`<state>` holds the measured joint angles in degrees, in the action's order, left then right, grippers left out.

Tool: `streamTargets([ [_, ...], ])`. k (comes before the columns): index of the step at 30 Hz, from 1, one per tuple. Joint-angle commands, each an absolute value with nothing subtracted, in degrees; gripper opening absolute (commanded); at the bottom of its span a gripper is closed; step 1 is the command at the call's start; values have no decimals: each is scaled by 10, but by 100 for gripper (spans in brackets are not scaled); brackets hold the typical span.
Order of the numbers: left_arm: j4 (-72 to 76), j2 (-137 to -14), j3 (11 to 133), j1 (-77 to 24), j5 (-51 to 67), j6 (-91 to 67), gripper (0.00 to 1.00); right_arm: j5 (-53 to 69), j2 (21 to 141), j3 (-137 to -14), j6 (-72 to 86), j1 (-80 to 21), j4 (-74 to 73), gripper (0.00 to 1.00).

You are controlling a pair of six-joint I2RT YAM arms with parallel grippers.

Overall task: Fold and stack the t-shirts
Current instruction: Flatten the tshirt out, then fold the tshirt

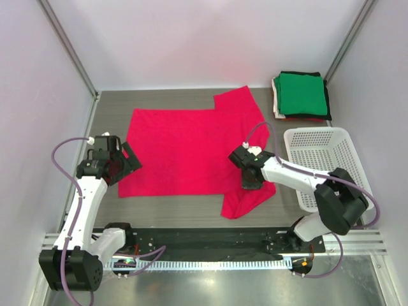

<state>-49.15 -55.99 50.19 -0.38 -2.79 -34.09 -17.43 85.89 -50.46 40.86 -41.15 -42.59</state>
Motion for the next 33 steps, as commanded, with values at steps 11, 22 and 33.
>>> streamTargets([
  [11,-561,-539,462,-3,-156,-539,80,-170,703,-435,441,-415,-443,1],
  [22,-457,-537,334,104,-164,-624,72,-126,599,-390,463,-415,-431,1],
  [33,-342,-593,288,112,-191,-634,58,-114,604,-381,447,-415,-408,1],
])
